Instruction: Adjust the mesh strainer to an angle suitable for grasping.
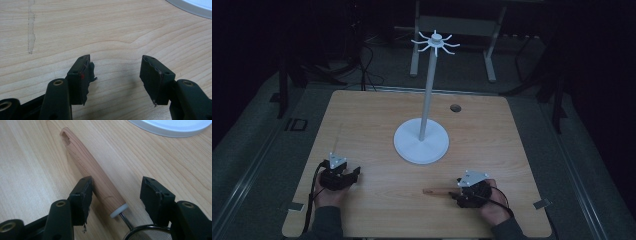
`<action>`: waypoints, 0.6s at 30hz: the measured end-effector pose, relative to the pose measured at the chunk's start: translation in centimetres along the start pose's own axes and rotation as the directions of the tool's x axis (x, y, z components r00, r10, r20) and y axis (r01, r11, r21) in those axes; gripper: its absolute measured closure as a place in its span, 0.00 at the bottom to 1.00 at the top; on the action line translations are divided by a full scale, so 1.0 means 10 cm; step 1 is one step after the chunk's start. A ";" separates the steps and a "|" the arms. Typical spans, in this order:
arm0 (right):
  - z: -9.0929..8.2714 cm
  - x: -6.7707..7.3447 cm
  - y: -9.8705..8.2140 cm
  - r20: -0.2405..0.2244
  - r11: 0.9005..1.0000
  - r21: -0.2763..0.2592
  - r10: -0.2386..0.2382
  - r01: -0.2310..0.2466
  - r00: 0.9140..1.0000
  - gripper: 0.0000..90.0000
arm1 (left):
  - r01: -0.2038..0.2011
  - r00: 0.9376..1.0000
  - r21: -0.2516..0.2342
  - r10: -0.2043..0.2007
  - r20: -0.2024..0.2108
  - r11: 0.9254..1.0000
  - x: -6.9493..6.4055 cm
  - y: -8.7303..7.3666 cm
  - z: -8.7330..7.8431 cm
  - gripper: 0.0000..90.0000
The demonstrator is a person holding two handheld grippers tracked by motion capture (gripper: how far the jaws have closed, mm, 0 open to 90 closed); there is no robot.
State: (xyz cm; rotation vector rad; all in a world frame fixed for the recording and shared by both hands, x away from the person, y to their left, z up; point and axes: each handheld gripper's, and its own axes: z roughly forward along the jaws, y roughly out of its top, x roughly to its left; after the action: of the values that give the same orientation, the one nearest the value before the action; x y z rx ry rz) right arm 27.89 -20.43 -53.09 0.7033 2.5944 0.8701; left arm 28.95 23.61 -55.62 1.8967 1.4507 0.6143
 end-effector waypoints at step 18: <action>0.13 -0.08 0.16 -0.023 0.998 0.060 -0.001 0.002 1.000 0.49 | 0.002 1.000 -0.002 -0.002 0.001 1.000 0.01 0.00 -0.01 0.47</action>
State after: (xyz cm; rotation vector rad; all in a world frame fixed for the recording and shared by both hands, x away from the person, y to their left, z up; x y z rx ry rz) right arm 29.66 -19.08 -52.96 0.7119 2.6508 0.8069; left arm 28.92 23.68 -55.54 1.8930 1.4508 0.6140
